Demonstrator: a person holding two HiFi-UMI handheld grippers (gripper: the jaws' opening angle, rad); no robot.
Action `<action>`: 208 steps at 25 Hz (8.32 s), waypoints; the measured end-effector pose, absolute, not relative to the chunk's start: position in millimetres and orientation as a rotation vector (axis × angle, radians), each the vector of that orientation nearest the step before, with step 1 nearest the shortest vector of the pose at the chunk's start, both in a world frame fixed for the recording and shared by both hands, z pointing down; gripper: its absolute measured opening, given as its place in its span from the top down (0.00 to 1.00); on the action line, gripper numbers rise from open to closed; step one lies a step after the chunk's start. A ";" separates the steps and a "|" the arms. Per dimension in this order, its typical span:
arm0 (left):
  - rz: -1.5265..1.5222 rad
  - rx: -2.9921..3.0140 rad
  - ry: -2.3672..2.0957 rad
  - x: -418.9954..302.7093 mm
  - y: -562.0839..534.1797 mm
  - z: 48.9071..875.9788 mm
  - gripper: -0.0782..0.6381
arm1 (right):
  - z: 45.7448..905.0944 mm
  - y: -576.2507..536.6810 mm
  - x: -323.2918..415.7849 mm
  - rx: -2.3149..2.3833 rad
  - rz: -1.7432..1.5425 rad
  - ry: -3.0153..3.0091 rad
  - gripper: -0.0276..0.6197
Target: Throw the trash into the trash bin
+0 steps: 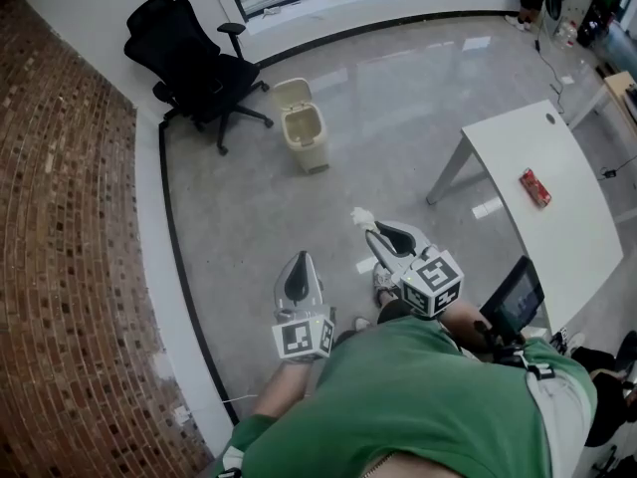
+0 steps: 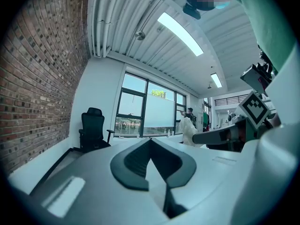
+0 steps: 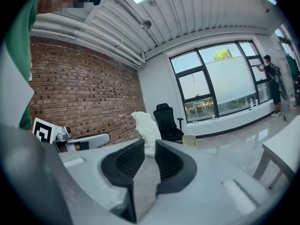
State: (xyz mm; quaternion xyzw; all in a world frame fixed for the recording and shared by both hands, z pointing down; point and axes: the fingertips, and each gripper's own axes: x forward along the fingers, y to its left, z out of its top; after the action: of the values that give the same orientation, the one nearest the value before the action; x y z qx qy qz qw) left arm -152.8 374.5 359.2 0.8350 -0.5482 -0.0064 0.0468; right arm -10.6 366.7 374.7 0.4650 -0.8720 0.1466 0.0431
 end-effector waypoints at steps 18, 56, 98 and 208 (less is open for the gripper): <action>0.112 2.624 -1.889 -102.8 246.3 346.9 0.88 | 379.9 238.1 30.4 1.353 0.484 -2.739 0.85; 0.111 2.687 -1.650 -179.4 35.2 372.7 0.88 | 396.2 42.2 -47.1 1.449 0.505 -2.584 0.85; 0.206 2.663 -1.537 -114.3 -245.3 400.1 0.88 | 427.8 -227.1 3.1 1.416 0.605 -2.543 0.85; 0.755 2.179 -1.272 -222.1 -347.2 903.9 0.88 | 1017.7 -339.9 -114.6 0.767 0.784 -1.816 0.81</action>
State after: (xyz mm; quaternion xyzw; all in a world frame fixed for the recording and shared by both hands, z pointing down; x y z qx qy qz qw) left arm -222.1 -347.2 903.9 0.8008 -0.4674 0.2775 0.2514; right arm -114.6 -339.9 1017.7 0.3156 -0.7470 0.3225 0.4883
